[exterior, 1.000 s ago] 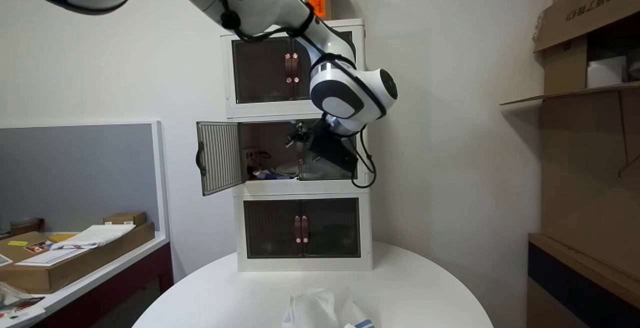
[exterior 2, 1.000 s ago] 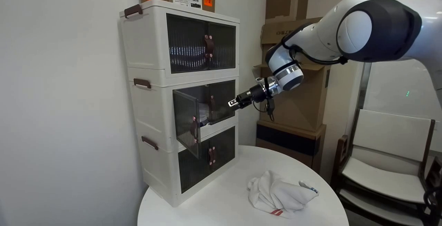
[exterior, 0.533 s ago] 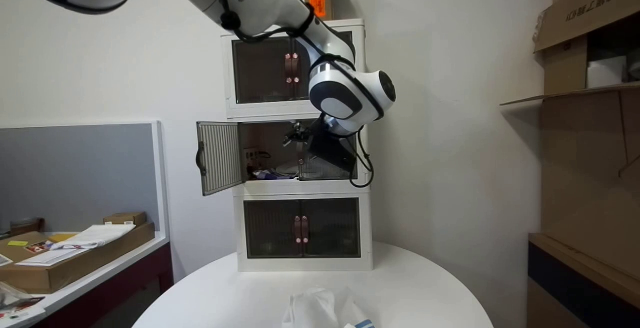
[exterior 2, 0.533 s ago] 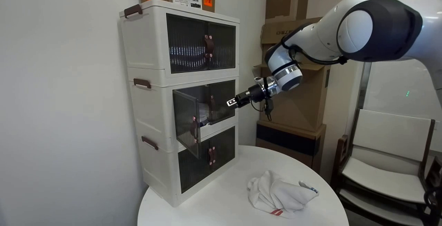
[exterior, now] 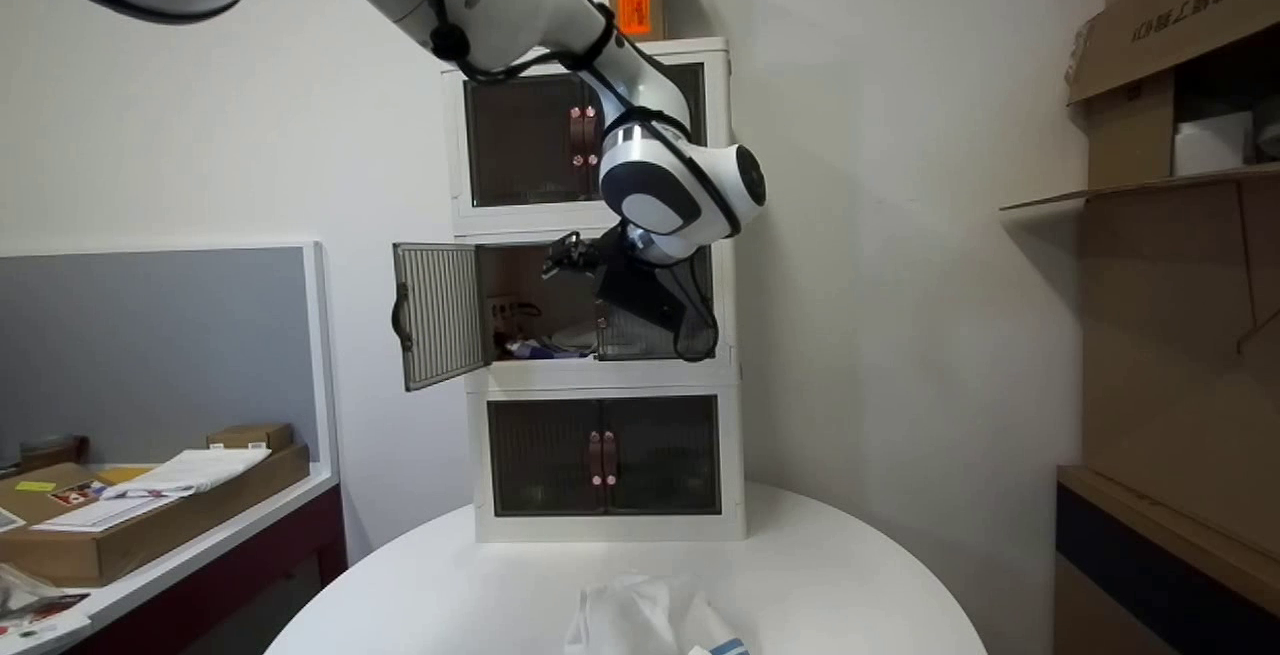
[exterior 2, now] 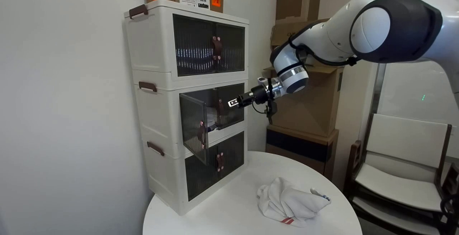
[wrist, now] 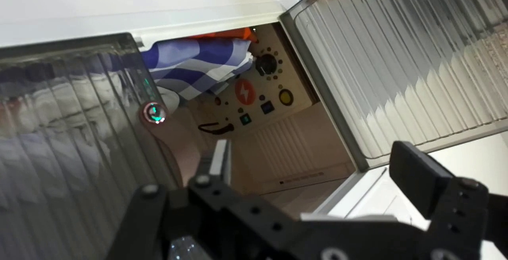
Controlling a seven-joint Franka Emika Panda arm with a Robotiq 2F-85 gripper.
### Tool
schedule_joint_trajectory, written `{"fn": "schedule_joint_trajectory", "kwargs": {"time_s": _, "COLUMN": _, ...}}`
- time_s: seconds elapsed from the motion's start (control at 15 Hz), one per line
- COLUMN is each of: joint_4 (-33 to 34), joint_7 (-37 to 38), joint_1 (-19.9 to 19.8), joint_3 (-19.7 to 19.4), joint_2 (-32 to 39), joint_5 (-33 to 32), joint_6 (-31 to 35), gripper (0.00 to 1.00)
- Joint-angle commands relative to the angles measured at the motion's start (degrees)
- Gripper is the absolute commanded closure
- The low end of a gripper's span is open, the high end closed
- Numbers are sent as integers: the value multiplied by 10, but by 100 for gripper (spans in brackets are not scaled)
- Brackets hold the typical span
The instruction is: Open the right door on the second cabinet
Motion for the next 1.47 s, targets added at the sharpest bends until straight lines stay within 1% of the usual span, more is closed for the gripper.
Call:
{"fn": "schedule_joint_trajectory", "kwargs": {"time_s": 0.0, "joint_4": 21, "joint_7": -29, "joint_1": 10, "joint_3": 6, "joint_2": 11, "joint_5": 5, "joint_6": 7, "gripper": 0}}
{"fn": "schedule_joint_trajectory", "kwargs": {"time_s": 0.33, "joint_4": 47, "joint_7": -43, "joint_1": 21, "joint_3": 7, "joint_2": 33, "joint_5": -2, "joint_6": 36, "gripper": 0}}
{"fn": "schedule_joint_trajectory", "kwargs": {"time_s": 0.73, "joint_4": 91, "joint_7": -36, "joint_1": 16, "joint_3": 9, "joint_2": 61, "joint_5": 1, "joint_6": 69, "gripper": 0}}
{"fn": "schedule_joint_trajectory", "kwargs": {"time_s": 0.87, "joint_4": 104, "joint_7": -33, "joint_1": 12, "joint_3": 11, "joint_2": 69, "joint_5": 3, "joint_6": 71, "gripper": 0}}
{"fn": "schedule_joint_trajectory", "kwargs": {"time_s": 1.13, "joint_4": 135, "joint_7": -27, "joint_1": 18, "joint_3": 19, "joint_2": 93, "joint_5": -1, "joint_6": 77, "gripper": 0}}
{"fn": "schedule_joint_trajectory", "kwargs": {"time_s": 1.2, "joint_4": 141, "joint_7": -25, "joint_1": 19, "joint_3": 21, "joint_2": 98, "joint_5": -1, "joint_6": 76, "gripper": 4}}
{"fn": "schedule_joint_trajectory", "kwargs": {"time_s": 1.27, "joint_4": 148, "joint_7": -23, "joint_1": 20, "joint_3": 24, "joint_2": 104, "joint_5": -2, "joint_6": 75, "gripper": 26}}
{"fn": "schedule_joint_trajectory", "kwargs": {"time_s": 1.4, "joint_4": 155, "joint_7": -17, "joint_1": 20, "joint_3": 30, "joint_2": 112, "joint_5": -1, "joint_6": 70, "gripper": 31}}
